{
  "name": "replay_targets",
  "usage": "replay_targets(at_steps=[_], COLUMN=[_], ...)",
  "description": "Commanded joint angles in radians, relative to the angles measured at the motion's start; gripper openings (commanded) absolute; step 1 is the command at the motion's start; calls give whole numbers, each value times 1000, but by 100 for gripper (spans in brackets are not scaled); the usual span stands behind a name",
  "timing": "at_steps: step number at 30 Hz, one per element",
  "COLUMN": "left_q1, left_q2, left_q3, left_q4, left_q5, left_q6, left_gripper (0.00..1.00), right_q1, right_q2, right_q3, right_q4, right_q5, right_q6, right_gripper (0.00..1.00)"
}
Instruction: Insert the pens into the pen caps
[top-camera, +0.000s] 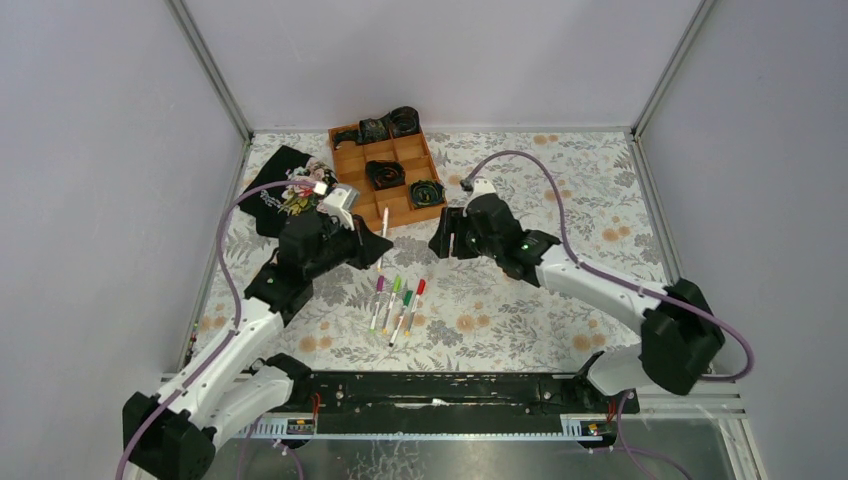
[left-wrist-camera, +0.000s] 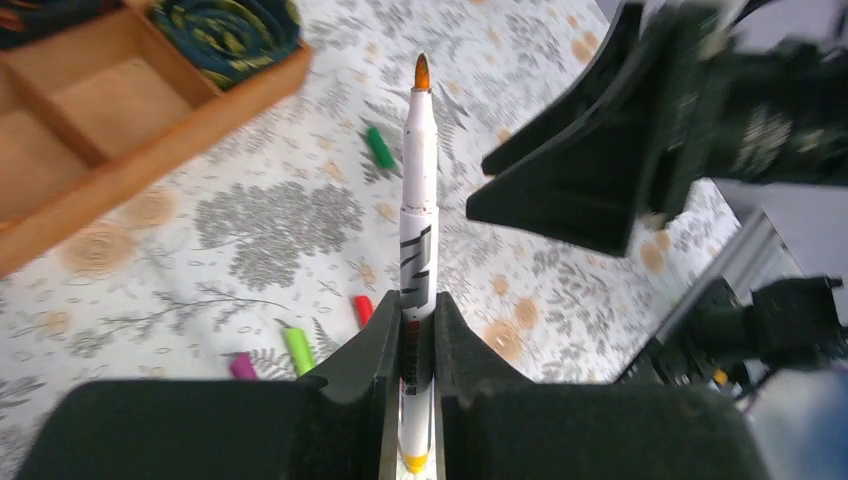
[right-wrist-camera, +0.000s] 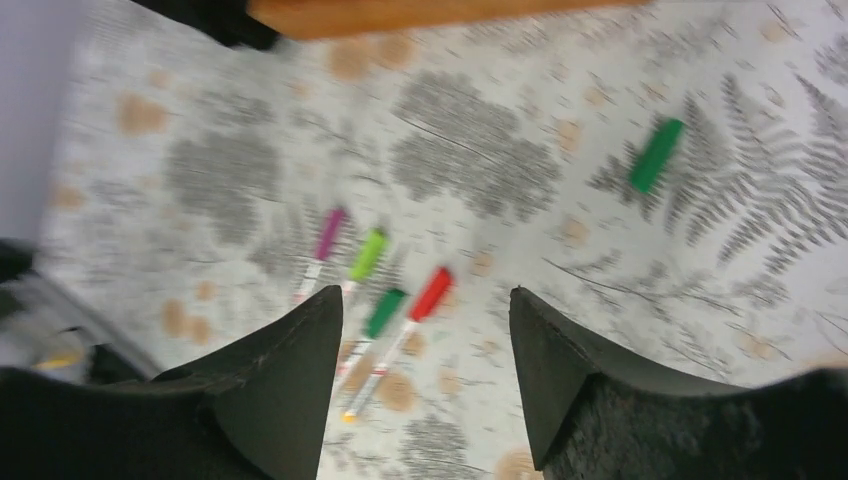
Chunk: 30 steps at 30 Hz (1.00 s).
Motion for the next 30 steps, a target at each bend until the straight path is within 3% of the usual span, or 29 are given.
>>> replay_targets(at_steps=[1, 14, 30], left_q1=[21, 24, 25], left_q2=[-45, -19, -3], left_q3=[0, 13, 18], left_q4=[12, -7, -13], left_q5=[-131, -134, -136], left_q6=[7, 18, 21], left_gripper=[0, 0, 0], right_q1=[-20, -95, -115], right_q2=[113, 406, 540], right_q3=[51, 198, 286], right_q4=[-144, -62, -85], right_q5=[129, 4, -5], right_q6=[-106, -123, -130], right_gripper=[68, 68, 68])
